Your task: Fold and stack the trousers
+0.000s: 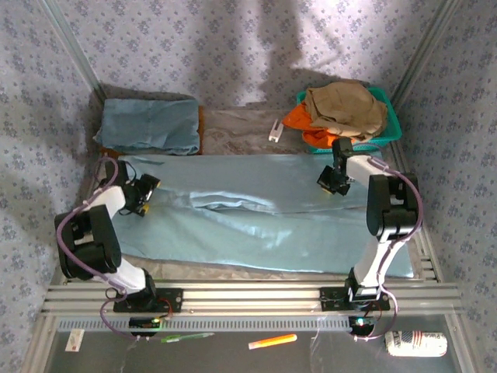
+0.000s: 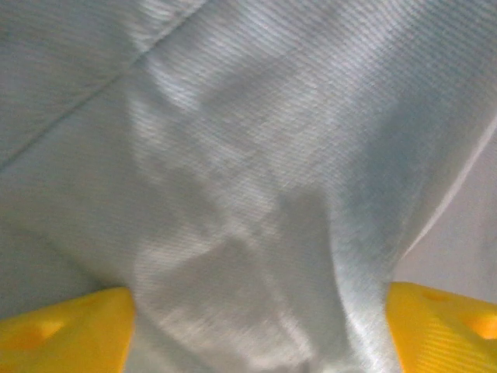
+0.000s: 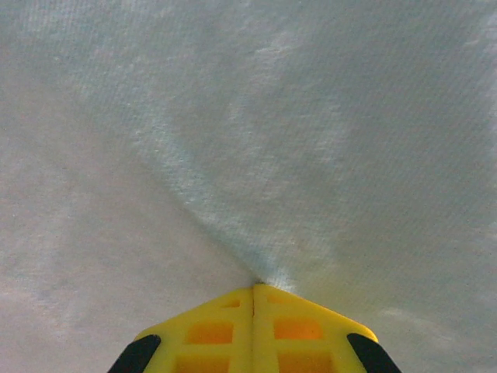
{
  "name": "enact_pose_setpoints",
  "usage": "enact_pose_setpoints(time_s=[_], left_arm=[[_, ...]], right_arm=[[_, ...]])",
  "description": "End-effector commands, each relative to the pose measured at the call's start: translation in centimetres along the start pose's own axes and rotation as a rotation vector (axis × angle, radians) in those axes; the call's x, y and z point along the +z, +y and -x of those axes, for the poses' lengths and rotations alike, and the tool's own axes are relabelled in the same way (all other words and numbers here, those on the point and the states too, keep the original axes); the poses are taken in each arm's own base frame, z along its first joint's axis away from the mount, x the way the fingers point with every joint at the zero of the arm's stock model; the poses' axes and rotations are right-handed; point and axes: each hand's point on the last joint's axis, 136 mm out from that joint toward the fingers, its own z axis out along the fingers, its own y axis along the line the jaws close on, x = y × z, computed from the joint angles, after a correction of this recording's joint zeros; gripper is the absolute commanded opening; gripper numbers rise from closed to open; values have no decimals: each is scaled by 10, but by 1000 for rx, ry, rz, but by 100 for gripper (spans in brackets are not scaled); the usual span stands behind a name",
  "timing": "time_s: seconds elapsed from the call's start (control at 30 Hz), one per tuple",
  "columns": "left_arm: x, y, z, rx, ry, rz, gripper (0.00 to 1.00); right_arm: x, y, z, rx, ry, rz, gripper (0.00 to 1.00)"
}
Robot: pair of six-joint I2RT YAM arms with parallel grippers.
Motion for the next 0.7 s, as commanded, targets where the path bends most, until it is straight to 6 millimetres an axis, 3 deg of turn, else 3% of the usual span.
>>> enact_pose_setpoints(time_s=[0.0, 0.07, 0.13, 0.2, 0.27, 0.33, 0.43, 0.53, 0.67], left_arm=[[-28, 6, 6, 29, -68, 42, 96], [-44, 0, 7, 54, -86, 36, 96], [-58, -2, 5, 83, -97, 37, 96], [-68, 7, 3, 82, -117, 70, 96], [-77, 26, -1, 56, -138, 141, 98], [-85, 42, -6, 39, -155, 198, 99], [-97, 78, -18, -19, -181, 316, 100], [-95, 98, -37, -75, -161, 326, 99], [-97, 112, -60, -74, -144, 318, 96]], right_arm=[[-38, 12, 5, -62, -78, -60, 0], [-57, 32, 5, -108, -123, -36, 3], [-72, 66, -5, -171, -150, 30, 9], [-74, 105, -29, -263, -118, 108, 19], [-71, 143, -65, -374, -48, 162, 28], [-71, 162, -93, -461, -28, 167, 31], [-78, 176, -125, -568, -20, 178, 34], [-88, 181, -158, -710, 15, 195, 43], [-95, 150, -202, -839, 71, 104, 53]])
